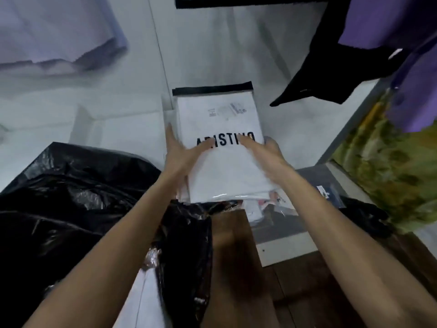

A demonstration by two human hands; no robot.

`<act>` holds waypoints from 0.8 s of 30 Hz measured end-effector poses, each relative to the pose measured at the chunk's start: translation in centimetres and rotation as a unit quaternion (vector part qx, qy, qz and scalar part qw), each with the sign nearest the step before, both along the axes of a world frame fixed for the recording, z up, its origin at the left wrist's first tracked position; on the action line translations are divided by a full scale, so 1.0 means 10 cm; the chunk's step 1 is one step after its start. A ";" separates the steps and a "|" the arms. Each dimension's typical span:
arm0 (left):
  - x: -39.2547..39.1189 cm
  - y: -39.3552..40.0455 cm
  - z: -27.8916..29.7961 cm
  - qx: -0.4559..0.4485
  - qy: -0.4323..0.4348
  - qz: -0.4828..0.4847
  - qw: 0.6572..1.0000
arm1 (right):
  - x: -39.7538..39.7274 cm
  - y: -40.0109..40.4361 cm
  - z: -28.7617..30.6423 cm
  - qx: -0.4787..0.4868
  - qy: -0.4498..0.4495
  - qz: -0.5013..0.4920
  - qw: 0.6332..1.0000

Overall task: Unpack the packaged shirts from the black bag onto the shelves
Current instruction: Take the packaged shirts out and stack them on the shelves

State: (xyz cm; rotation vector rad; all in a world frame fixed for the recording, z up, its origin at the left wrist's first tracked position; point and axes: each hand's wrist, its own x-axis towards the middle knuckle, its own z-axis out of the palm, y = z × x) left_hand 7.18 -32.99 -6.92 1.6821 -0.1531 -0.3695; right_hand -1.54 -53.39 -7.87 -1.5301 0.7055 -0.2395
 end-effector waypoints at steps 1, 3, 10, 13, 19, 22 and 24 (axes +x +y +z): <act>0.19 -0.05 0.02 0.010 -0.016 0.000 1.000 | 0.23 -0.08 0.02 -0.011 -0.010 0.018 1.000; 0.54 -0.13 0.01 0.028 -0.039 -0.003 0.999 | 0.62 -0.20 -0.01 -0.047 -0.012 0.053 0.997; 1.12 -0.42 -0.48 0.244 -0.025 -0.021 0.969 | 1.39 -0.39 -0.56 -0.178 0.071 0.151 0.970; 1.13 -0.50 -0.77 0.321 0.002 -0.025 0.947 | 1.41 -0.41 -0.73 -0.224 0.158 0.163 0.948; 1.03 -0.37 -0.57 0.308 -0.030 -0.012 0.951 | 1.27 -0.20 -0.51 -0.300 0.136 0.094 0.940; 0.57 -0.21 -0.34 0.259 -0.108 0.008 0.960 | 0.83 0.26 -0.43 -0.320 -0.005 0.025 0.947; 0.10 -0.03 -0.23 0.204 -0.132 0.012 0.970 | 0.42 0.68 -0.48 -0.216 -0.078 0.014 0.973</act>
